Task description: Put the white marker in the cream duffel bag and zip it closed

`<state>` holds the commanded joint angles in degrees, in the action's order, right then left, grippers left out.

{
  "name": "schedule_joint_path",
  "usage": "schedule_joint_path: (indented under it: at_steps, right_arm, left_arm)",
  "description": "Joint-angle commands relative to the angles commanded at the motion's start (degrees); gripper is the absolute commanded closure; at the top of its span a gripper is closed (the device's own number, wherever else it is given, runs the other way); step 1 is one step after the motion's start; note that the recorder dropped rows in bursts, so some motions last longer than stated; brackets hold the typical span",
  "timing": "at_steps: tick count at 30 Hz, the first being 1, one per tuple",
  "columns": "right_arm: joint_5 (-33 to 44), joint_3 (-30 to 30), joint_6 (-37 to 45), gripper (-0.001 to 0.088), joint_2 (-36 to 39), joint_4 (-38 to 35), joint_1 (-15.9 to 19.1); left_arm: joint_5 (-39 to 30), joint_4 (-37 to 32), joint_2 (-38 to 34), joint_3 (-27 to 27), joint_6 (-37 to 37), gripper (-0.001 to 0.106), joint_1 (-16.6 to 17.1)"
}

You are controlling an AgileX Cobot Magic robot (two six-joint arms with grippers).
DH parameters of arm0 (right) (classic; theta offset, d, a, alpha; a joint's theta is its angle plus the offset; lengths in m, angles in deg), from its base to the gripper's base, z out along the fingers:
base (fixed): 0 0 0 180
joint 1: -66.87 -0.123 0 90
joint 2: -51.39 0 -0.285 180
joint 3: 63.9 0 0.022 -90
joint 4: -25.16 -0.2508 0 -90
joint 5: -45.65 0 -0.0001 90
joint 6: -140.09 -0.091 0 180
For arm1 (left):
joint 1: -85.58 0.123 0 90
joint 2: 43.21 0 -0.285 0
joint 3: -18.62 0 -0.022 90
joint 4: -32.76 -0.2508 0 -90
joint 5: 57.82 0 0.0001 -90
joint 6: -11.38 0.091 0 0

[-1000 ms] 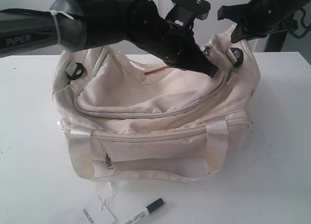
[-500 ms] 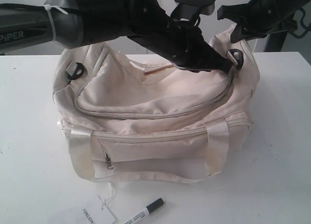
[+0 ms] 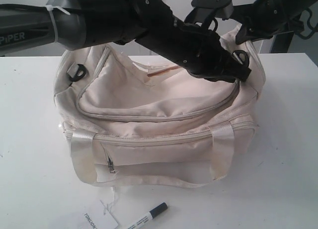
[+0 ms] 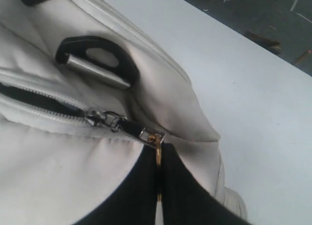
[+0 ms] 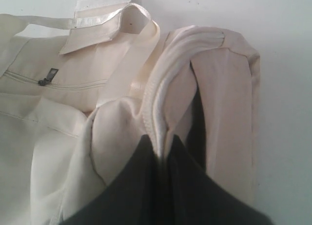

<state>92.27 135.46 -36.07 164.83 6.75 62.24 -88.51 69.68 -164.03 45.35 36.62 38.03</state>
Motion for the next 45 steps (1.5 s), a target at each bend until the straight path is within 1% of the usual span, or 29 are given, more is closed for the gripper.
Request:
schedule_joint_path:
  at_steps: [11,18,20,23,26,30,31,36,38,41,45]
  right_arm:
    - [0.0,0.0,-0.1,0.0868,0.0,0.0,0.0]
    - [0.0,0.0,-0.1,0.0868,0.0,0.0,0.0]
    - [-0.1,0.0,-0.1,0.0868,0.0,0.0,0.0]
    - [-0.9,0.0,-0.1,0.0868,0.0,0.0,0.0]
    - [-1.4,0.0,-0.2,0.0868,0.0,0.0,0.0]
    - [-1.5,0.0,-1.6,0.0868,0.0,0.2,0.1]
    - [-1.5,0.0,-1.7,0.0868,0.0,0.2,0.1]
    - [-0.6,0.0,-2.8,0.0868,0.0,0.2,0.1]
    - [-0.6,0.0,-2.8,0.0868,0.0,0.2,0.1]
    - [-0.4,0.0,-3.3,0.0868,0.0,0.2,0.1]
    - [-0.2,0.0,-4.3,0.0868,0.0,0.2,0.1]
  left_arm:
    - [-7.1,5.4,0.1,0.0,8.1,0.105,0.0]
    - [-9.4,5.3,0.6,0.0,8.2,0.105,0.0]
    - [-11.0,5.0,0.6,0.0,8.2,0.105,0.0]
    - [-12.5,3.2,0.6,0.0,8.2,0.105,0.1]
    - [-12.5,2.0,0.6,0.0,8.2,0.105,0.1]
    - [-10.1,1.0,0.6,0.0,8.4,0.105,0.1]
    - [-9.4,1.0,0.6,0.0,9.8,0.105,0.1]
    - [-8.7,1.0,0.6,0.0,24.1,0.105,0.1]
    - [-8.7,0.6,0.6,0.0,28.2,0.105,0.1]
    - [-7.9,-0.9,0.6,0.0,33.4,0.105,0.1]
    - [-5.9,-1.4,0.6,0.0,38.5,0.105,0.1]
